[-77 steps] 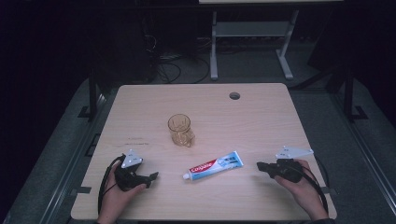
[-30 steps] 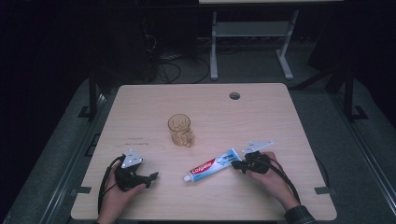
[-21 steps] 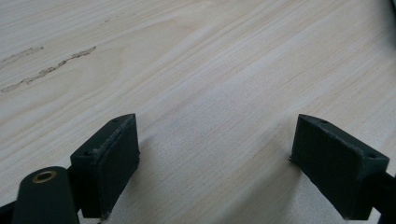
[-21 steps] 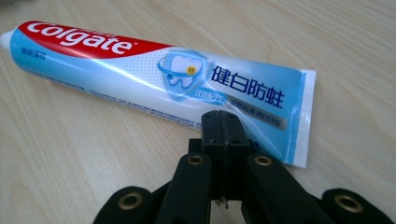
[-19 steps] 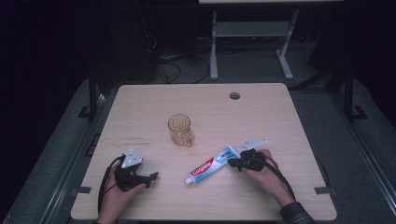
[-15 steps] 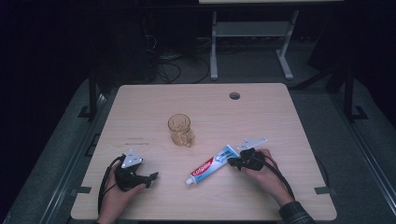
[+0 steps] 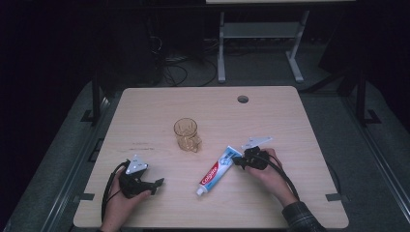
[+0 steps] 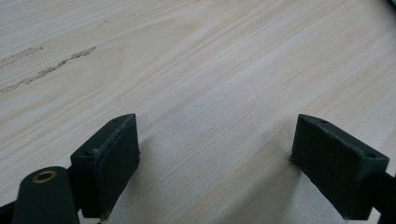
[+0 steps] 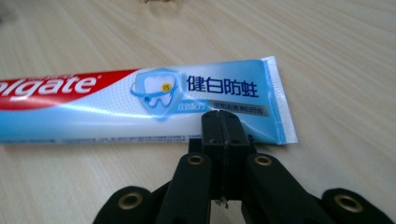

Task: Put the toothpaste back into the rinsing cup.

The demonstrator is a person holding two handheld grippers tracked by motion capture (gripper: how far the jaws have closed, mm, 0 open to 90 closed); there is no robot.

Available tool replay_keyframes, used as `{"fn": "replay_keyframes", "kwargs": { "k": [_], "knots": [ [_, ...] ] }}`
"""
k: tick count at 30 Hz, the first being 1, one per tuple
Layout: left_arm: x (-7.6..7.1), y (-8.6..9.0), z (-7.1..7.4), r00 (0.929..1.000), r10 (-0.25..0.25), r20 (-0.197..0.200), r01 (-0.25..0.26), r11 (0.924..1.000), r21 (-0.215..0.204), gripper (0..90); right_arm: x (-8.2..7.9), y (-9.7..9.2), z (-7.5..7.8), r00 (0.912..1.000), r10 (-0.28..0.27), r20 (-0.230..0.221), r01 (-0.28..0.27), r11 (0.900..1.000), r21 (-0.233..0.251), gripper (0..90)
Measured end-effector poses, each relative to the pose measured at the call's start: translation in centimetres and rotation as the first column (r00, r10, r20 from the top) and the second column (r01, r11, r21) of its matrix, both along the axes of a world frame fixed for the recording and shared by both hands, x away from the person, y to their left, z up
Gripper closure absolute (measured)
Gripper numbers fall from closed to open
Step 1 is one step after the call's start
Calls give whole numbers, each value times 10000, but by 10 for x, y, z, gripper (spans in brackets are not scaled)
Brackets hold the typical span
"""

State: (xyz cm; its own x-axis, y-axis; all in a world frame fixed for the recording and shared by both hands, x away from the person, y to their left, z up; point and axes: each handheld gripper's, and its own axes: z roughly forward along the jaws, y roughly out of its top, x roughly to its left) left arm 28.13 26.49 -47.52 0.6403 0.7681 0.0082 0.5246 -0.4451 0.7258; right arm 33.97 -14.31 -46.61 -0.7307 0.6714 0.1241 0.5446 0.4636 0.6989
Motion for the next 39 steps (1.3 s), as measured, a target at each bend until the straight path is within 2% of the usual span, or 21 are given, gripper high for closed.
{"fn": "replay_keyframes", "kwargs": {
  "k": [8, 12, 19, 24, 32, 34, 37, 39],
  "knots": [
    [0, 0, 0, 10000, 6, 2, -6, 10000, -11, 139, 13, 10, 1, 9998, -177, -22, 178, 9997, 164, 899],
    [0, 0, 0, 10000, 4, -1, -4, 10000, -13, 139, 16, 11, -4, 9997, -218, -69, 218, 9998, 22, 899],
    [0, 0, 0, 10000, -8, 1, 8, 10000, -13, 139, 20, 14, -7, 9990, -396, -204, 400, 9989, 232, 899],
    [0, -1, 0, 10000, -9, -4, 9, 10000, -19, 139, 23, 20, -9, 9986, -426, -320, 443, 9975, 556, 899],
    [0, -1, 0, 10000, -52, 0, 52, 10000, -21, 139, 23, 27, -9, 9991, -284, -319, 303, 9977, 607, 899],
    [0, -2, 0, 10000, -52, -2, 52, 10000, -21, 140, 20, 27, -5, 9995, -269, -183, 279, 9981, 558, 898],
    [0, -2, 0, 10000, -55, 2, 55, 10000, -22, 140, 14, 27, 3, 9999, -150, -18, 151, 9972, 730, 899],
    [0, -2, 0, 10000, -53, 1, 53, 10000, -18, 140, 3, 32, 16, 9994, 271, 216, -288, 9963, 811, 898]
  ]
}}
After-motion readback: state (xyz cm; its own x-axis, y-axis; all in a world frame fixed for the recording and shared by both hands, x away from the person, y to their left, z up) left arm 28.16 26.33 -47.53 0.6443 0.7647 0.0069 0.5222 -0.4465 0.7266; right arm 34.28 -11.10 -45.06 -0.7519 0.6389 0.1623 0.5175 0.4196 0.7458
